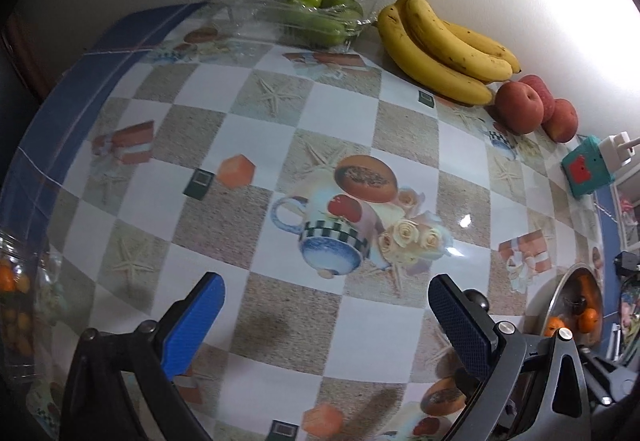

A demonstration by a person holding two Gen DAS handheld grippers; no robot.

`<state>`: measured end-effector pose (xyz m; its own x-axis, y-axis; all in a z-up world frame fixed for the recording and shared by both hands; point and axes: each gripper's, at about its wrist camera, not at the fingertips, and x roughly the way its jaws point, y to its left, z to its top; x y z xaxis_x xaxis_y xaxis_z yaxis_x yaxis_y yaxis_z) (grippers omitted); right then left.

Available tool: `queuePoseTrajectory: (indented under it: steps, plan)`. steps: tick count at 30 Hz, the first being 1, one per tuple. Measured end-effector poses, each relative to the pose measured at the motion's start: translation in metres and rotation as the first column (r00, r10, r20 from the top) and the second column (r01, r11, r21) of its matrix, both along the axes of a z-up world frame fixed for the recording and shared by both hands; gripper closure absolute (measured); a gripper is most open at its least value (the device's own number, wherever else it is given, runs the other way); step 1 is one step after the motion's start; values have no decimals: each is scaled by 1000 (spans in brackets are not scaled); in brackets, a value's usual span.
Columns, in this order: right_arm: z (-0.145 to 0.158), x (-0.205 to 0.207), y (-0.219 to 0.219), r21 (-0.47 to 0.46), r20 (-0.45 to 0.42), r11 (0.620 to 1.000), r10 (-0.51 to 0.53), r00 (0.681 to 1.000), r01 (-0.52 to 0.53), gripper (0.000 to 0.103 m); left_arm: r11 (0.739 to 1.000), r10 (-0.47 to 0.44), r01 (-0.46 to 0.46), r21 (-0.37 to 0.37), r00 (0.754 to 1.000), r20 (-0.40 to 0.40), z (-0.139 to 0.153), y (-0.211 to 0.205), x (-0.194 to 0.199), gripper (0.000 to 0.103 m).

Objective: Organize fruits
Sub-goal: 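Close the right tool on the brown kiwi while the left tool nears the dark plum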

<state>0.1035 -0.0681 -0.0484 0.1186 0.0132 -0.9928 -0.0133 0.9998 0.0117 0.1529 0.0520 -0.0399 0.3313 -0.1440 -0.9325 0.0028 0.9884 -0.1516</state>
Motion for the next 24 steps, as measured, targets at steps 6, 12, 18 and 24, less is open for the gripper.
queuePoseTrajectory:
  steps: [6,12,18,24]
  plan:
    - [-12,2,-3,-12,-23,1000,-7,1000,7,62,996,27,-30,-87,999,-35,-4,0,0,2]
    - [-20,1,-8,-1,-29,1000,-18,999,18,71,991,11,-20,-134,998,-66,-8,-8,2,16]
    - [-22,5,-4,13,-21,1000,-8,1000,8,76,990,-11,1,-141,997,-74,-9,-14,3,16]
    - [-13,4,-2,38,14,999,10,1000,-10,76,988,-26,13,-152,996,-84,-12,-18,4,16]
